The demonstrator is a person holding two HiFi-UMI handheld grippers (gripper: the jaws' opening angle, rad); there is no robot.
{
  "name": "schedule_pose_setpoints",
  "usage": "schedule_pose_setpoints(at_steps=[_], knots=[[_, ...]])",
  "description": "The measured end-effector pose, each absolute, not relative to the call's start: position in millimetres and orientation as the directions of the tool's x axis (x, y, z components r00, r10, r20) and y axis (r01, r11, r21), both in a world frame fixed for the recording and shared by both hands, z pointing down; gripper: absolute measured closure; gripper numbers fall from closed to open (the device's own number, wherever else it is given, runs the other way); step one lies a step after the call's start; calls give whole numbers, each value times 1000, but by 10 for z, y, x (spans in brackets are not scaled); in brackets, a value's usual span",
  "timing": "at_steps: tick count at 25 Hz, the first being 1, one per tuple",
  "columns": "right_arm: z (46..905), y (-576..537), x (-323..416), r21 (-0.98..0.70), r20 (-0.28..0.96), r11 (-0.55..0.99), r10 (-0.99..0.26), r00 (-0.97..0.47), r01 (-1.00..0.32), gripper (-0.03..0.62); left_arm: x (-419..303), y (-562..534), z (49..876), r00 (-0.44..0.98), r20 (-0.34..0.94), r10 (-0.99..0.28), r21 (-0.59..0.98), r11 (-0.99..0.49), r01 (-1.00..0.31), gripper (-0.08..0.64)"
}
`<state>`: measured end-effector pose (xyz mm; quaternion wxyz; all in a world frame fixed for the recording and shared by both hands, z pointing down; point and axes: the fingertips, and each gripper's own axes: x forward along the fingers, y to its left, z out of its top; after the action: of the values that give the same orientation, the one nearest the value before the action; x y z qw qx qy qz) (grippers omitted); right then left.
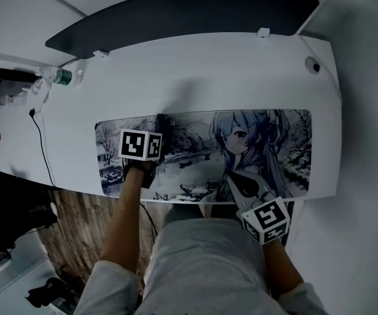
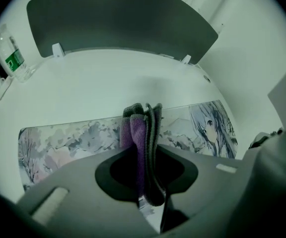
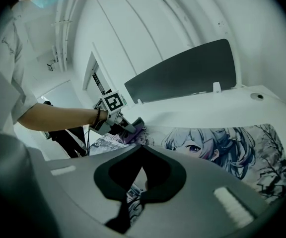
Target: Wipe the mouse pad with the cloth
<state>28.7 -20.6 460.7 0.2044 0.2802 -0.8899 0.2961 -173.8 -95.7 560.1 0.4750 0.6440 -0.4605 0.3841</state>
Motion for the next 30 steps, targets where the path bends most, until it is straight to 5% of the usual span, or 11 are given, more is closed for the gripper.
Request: schedule_pose_setpoints(at_steps=[30], knots=[[4665, -439, 1476, -444, 498, 575, -480, -722, -688, 585, 324, -1318, 5599, 421, 894, -150, 375, -261, -889, 456]])
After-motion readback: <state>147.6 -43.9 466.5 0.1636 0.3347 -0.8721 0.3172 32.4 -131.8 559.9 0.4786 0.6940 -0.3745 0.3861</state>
